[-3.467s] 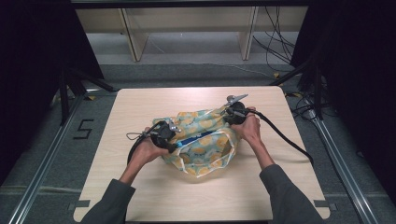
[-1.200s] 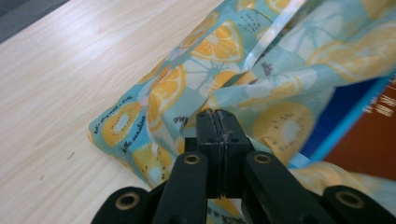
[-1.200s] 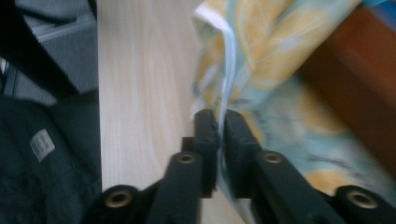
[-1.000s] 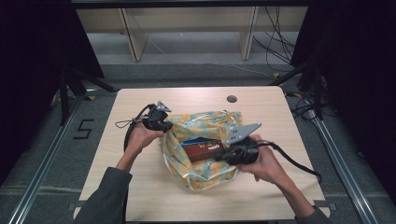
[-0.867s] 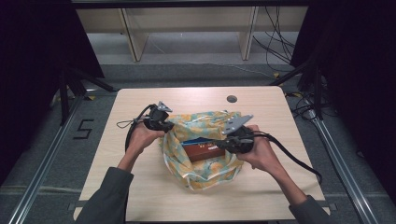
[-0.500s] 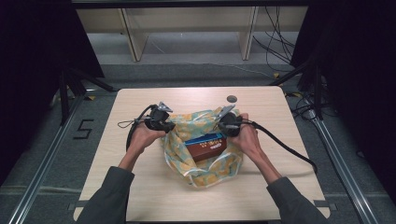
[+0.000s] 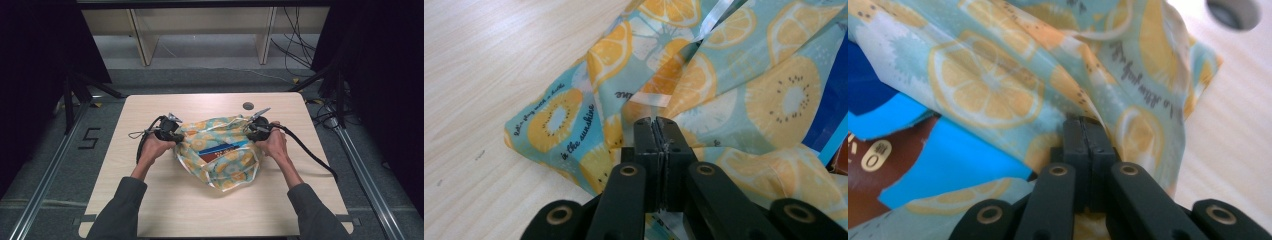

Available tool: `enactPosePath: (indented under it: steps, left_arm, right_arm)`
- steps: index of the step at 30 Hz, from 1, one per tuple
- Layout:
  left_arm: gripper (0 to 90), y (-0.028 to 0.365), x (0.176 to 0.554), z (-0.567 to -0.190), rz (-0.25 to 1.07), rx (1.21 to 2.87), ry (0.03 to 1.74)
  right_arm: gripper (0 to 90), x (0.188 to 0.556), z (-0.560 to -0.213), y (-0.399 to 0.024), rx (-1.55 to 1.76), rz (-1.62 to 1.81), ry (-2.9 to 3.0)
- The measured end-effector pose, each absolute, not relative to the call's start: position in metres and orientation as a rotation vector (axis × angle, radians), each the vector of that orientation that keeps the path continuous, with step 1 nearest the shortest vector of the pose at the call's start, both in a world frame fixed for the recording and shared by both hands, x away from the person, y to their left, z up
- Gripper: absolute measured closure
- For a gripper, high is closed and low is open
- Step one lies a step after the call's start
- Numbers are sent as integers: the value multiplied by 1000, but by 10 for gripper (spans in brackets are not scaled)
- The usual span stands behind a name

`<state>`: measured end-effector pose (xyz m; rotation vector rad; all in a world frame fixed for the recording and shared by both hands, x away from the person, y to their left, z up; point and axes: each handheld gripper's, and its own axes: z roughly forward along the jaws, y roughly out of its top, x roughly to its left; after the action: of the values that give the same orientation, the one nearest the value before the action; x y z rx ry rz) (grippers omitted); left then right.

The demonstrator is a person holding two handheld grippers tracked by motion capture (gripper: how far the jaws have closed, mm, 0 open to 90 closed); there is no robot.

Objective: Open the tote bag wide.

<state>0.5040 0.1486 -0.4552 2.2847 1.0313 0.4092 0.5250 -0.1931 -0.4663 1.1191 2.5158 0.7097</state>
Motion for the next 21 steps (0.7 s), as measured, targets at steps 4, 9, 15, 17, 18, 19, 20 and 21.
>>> enactPosePath:
  steps: [4,9,15,17,18,19,20,21]
  left_arm:
    - [880,148,500,-449,436,2267,1020]
    - [839,145,489,-427,478,2188,975]
    - [807,143,476,-406,504,2193,884]
    - [801,142,471,-404,483,2178,883]
    - [795,142,469,-403,473,2169,882]
    - [784,142,466,-401,477,2160,880]
    - [772,143,464,-400,475,2148,873]
    - [758,142,460,-399,466,2125,886]
  right_arm:
    - [900,525,-467,-201,1121,783,2520]
    - [900,515,-439,-207,1141,938,2469]
    - [888,494,-411,-201,1037,1080,2442]
    - [884,486,-406,-199,1012,1109,2436]
    - [882,482,-403,-200,1008,1108,2449]
    - [879,479,-400,-202,989,1082,2464]
    - [872,476,-400,-203,962,1099,2447]
    - [865,472,-400,-204,991,1115,2437]
